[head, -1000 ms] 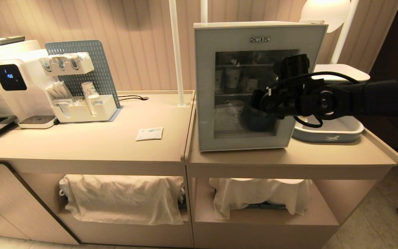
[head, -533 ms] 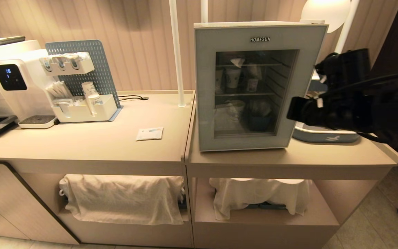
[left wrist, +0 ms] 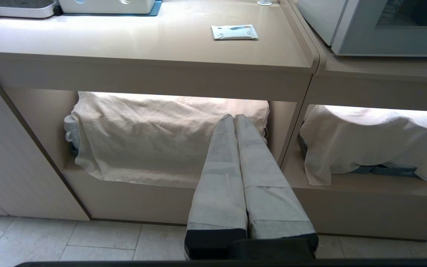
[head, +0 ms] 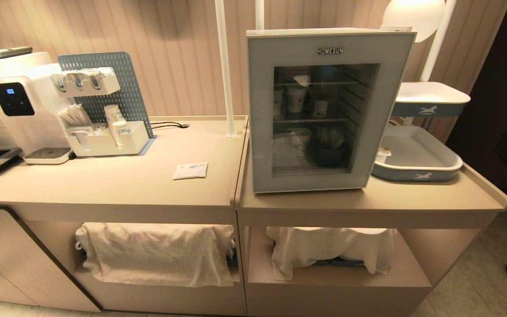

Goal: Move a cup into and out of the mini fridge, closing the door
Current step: Open the freezer door

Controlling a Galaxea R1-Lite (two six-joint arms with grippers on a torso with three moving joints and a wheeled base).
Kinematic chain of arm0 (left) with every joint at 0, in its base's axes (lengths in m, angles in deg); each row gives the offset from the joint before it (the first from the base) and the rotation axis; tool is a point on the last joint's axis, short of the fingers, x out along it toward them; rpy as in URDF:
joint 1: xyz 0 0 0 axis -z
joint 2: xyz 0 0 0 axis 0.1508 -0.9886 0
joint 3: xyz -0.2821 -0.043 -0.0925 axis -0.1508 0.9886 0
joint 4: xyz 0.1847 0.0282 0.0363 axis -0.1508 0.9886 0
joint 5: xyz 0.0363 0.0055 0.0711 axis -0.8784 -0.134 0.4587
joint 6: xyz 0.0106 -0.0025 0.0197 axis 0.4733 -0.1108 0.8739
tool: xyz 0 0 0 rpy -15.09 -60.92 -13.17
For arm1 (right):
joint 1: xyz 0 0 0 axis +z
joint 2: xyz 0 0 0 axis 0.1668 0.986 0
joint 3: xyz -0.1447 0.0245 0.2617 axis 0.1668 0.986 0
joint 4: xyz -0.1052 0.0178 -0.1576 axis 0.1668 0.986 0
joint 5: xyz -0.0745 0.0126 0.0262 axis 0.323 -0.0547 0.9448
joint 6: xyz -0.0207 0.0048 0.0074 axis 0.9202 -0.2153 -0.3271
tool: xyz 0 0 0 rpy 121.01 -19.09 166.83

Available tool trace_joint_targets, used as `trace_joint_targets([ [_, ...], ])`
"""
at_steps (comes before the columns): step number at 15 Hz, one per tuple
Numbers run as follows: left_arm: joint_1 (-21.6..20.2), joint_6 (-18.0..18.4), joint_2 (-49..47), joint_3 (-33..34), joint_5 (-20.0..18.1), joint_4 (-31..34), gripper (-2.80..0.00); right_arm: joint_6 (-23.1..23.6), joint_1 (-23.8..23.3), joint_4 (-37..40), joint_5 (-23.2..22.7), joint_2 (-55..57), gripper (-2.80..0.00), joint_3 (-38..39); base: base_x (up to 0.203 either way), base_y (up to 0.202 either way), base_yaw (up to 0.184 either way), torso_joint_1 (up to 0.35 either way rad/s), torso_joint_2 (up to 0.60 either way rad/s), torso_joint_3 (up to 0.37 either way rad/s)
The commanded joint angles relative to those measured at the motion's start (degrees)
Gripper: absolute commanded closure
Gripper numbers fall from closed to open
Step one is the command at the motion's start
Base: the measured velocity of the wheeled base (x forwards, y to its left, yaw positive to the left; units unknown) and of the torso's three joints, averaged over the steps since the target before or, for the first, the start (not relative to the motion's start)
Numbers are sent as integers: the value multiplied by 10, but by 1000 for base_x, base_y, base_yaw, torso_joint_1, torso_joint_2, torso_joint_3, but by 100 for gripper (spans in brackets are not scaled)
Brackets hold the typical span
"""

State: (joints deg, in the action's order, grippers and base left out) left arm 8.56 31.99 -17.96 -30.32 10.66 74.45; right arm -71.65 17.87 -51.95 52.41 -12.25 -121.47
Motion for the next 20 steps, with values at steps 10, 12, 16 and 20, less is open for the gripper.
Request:
trace_joint_targets([
  [10,-1,0,-1,1,0,0,0,95,-79,-75,-416,-489,0,333,0,0,0,0,0,0],
  [12,0,0,-1,1,0,0,0,191,-81,30,-495,-486,0,330,0,0,0,0,0,0],
  [16,0,0,-1,1,0,0,0,119,-82,61,-490,-484,0,327,0,0,0,0,0,0],
  [20,0,0,-1,1,0,0,0,123,-82,61,-490,-485,0,327,0,0,0,0,0,0],
])
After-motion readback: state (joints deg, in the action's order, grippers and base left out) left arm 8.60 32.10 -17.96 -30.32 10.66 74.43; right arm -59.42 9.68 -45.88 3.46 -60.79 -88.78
